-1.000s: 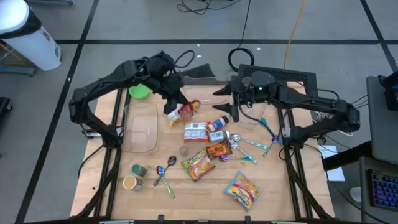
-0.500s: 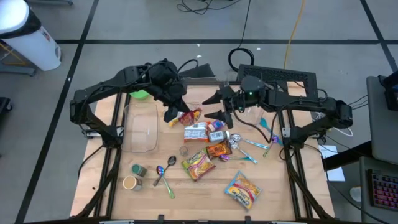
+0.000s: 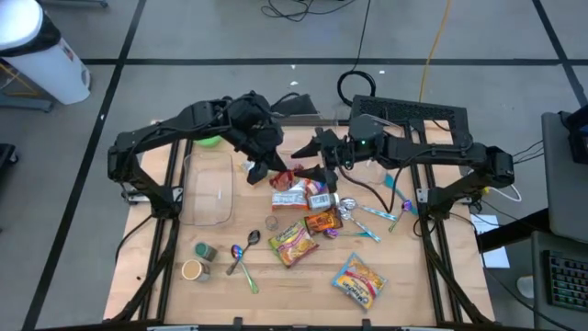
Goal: Pick & Place Food Item
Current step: Put the red noodle pack into the right transparent bin
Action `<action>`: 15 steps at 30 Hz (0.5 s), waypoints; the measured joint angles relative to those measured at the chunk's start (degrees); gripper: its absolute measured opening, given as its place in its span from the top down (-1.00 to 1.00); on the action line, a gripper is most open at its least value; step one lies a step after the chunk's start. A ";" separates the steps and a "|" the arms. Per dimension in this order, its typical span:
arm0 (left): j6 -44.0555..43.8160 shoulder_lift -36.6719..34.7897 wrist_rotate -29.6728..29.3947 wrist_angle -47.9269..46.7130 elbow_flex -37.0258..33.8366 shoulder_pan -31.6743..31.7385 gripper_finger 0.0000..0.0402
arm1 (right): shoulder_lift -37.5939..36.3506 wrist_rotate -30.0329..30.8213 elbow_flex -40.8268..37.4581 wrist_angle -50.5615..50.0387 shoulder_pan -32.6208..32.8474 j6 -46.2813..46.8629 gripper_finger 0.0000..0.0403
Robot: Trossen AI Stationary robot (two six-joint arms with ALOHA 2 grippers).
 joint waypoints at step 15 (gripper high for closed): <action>-0.11 1.74 1.91 2.62 0.03 0.72 1.00 | 0.03 -0.11 0.00 -5.04 0.00 -0.15 -0.30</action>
